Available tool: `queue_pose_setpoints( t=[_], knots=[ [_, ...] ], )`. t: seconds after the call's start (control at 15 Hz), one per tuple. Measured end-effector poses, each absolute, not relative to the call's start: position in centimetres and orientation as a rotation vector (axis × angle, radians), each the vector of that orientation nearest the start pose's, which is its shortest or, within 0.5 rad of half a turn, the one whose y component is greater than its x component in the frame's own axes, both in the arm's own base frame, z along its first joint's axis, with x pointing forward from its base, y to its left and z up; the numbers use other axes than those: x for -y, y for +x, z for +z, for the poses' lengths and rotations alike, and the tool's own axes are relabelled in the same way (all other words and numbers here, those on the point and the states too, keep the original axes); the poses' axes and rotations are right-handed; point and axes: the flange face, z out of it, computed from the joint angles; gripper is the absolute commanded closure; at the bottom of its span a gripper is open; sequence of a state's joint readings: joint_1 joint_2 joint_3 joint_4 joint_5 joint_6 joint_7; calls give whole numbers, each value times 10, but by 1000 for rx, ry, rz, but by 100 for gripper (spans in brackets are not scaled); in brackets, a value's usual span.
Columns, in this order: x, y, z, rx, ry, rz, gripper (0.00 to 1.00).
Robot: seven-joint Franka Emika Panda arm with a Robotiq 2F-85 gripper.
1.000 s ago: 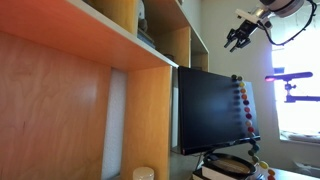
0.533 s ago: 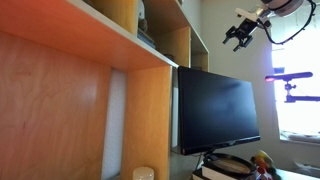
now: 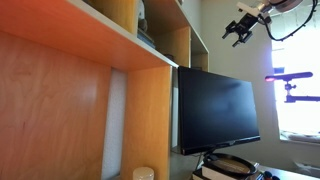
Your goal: Pick the string of beads and place it over the computer
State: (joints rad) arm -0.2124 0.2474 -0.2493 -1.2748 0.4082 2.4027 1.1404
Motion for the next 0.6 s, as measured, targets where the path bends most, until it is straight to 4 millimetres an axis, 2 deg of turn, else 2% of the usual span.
queue_pose_setpoints(
  t=[0.6],
  knots=[
    [268,614,728,-1794,-1542,-917,0]
  ],
)
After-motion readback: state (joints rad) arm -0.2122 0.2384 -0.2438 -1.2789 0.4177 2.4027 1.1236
